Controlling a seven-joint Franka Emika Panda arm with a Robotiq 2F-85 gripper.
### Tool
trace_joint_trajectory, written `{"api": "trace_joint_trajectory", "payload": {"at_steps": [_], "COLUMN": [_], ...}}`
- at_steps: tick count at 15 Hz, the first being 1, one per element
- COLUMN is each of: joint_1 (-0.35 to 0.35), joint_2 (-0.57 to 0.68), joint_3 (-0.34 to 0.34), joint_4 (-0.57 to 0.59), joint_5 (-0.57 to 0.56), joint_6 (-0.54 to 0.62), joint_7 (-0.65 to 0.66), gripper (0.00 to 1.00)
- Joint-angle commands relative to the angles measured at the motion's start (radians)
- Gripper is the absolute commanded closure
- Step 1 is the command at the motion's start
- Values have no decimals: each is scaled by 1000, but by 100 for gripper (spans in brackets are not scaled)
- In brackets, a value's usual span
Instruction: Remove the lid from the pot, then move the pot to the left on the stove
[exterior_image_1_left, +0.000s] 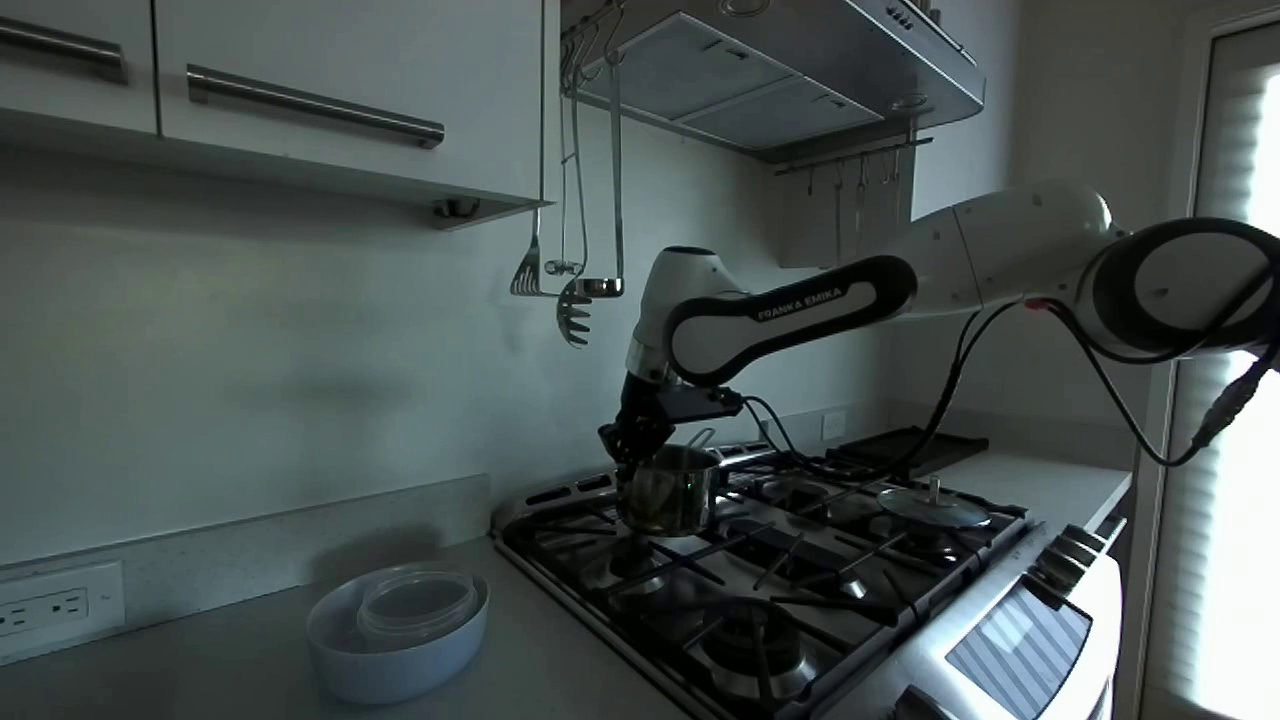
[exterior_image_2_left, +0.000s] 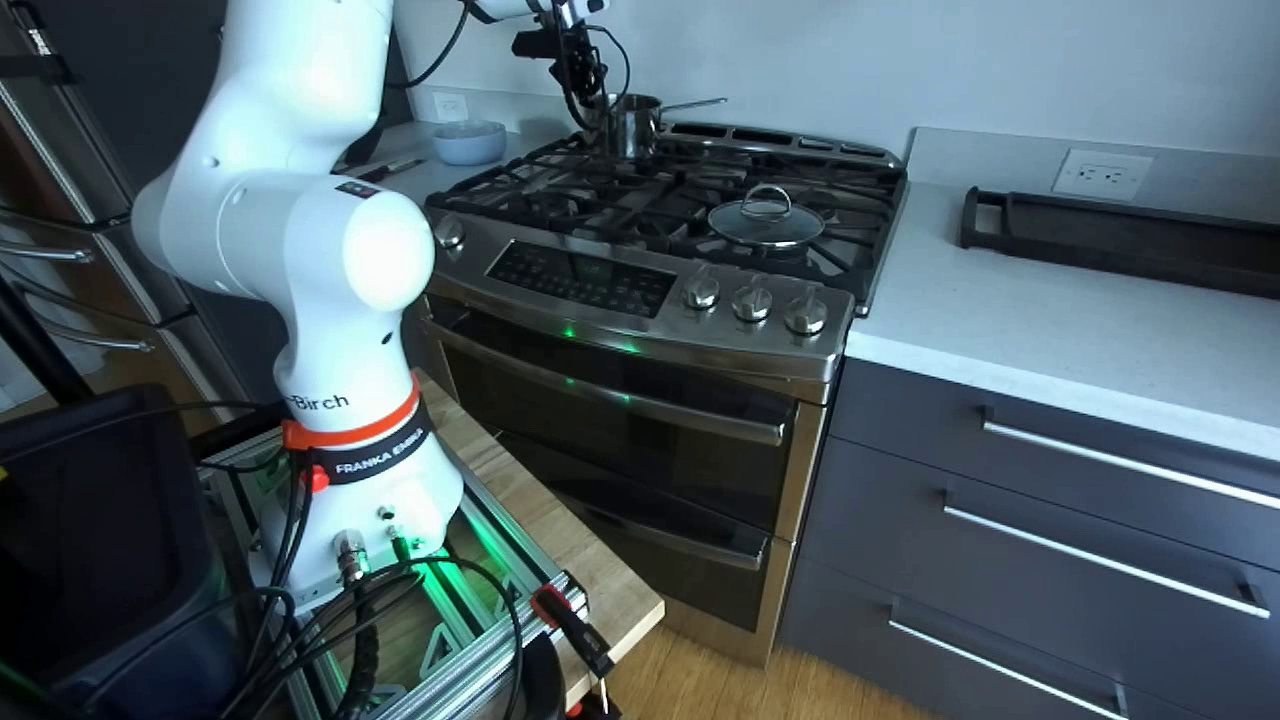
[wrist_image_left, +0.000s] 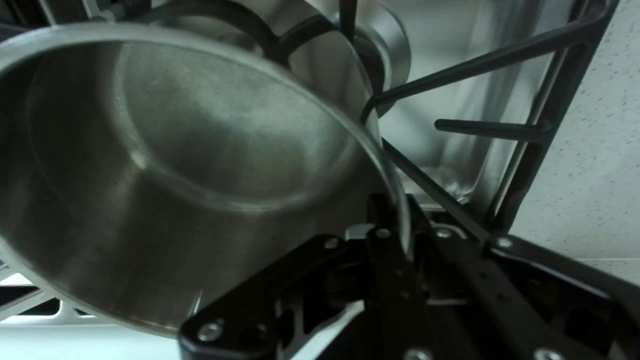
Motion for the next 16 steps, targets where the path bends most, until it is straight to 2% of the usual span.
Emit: {"api": "trace_joint_trajectory", "payload": {"at_steps": [1, 9, 10, 11, 13, 16], "joint_1": [7, 9, 8, 7, 5, 5], "joint_2": [19, 35, 34, 32, 34, 33], "joint_3": [8, 14, 14, 14, 15, 12], "joint_4": [20, 25, 22, 19, 13, 11], "joint_5": [24, 31, 32, 34, 41, 45], "joint_6": [-31, -25, -24, -24, -25, -16], "joint_7": [31, 33, 32, 33, 37, 40], "gripper": [98, 98, 87, 66, 62, 42]}}
